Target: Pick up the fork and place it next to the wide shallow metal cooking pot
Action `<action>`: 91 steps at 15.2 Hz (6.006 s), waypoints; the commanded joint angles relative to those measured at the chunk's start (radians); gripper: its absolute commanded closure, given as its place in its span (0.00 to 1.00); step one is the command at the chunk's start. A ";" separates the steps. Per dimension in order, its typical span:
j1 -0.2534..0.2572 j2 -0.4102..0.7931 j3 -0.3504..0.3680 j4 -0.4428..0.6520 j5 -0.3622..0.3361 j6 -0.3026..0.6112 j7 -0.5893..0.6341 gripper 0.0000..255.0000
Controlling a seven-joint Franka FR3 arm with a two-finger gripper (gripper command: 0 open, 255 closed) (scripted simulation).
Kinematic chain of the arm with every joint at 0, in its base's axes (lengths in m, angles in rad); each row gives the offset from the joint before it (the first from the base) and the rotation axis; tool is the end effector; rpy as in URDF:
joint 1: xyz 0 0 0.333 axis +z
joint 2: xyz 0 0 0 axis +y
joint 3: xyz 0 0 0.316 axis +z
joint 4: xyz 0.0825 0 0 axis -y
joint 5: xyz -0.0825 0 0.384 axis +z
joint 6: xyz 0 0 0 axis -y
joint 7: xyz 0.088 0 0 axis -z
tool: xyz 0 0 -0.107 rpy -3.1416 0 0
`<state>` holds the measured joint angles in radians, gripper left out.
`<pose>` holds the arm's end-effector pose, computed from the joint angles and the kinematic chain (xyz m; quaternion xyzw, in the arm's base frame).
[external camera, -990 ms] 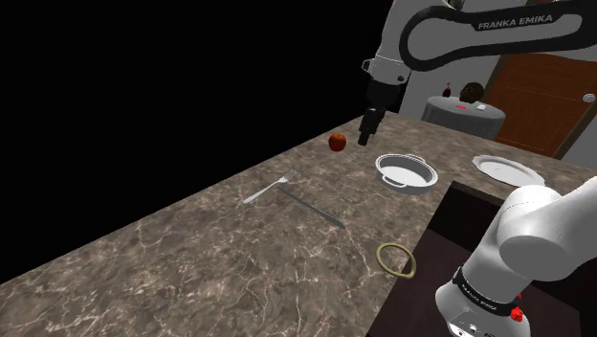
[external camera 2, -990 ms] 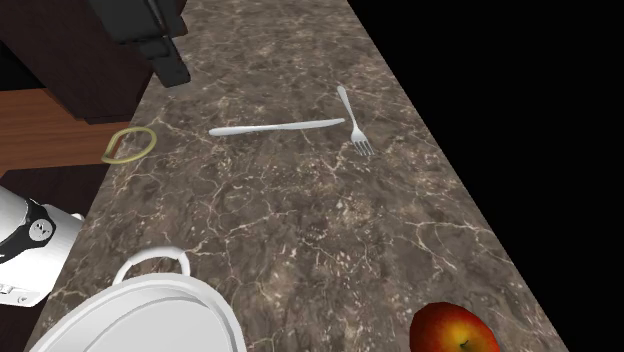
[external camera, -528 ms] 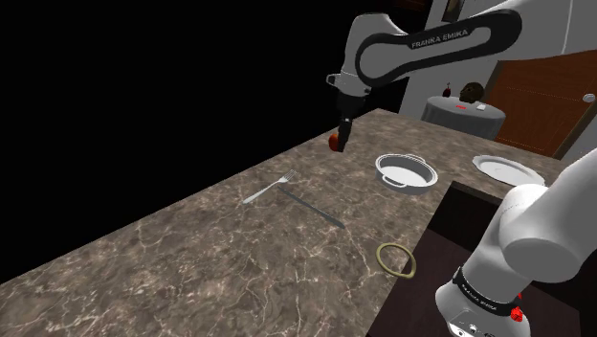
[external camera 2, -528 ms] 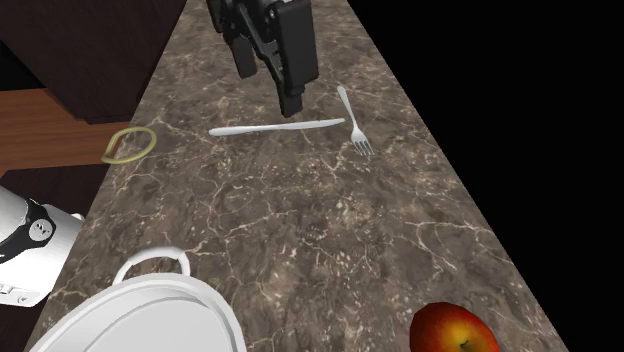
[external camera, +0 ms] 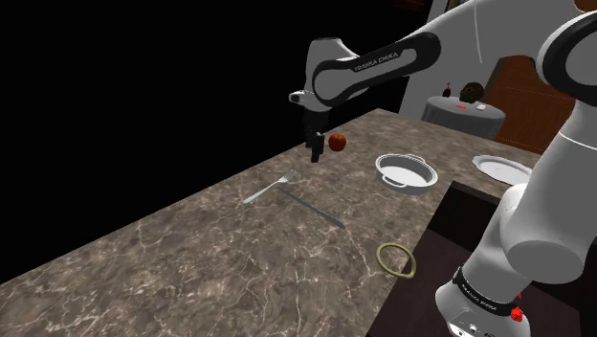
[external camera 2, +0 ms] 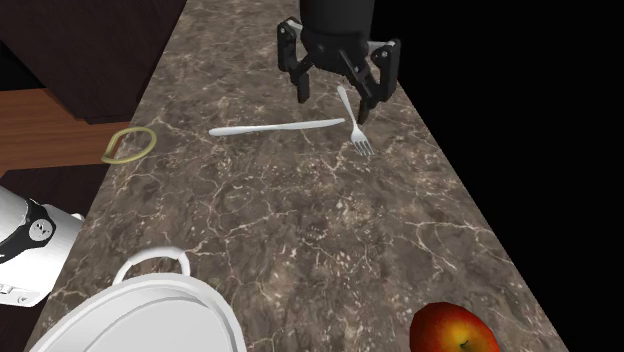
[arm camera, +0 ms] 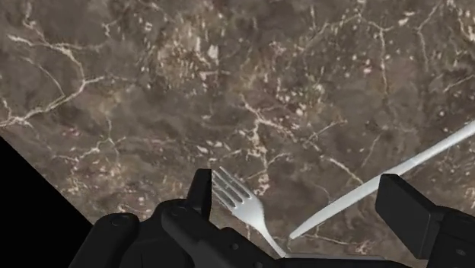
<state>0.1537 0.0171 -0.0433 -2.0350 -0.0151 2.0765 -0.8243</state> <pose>0.5537 0.0607 0.4381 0.8911 0.4537 0.0090 0.0108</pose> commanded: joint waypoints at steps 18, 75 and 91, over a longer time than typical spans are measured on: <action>0.043 0.358 0.066 0.211 -0.052 0.121 -0.299 0.00; -0.129 -0.206 -0.088 -0.200 -0.063 -0.016 -0.624 1.00; -0.139 -0.130 -0.105 -0.334 -0.064 0.194 -0.637 1.00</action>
<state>0.0146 -0.1198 -0.1488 -2.3625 -0.0795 2.2573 -1.4629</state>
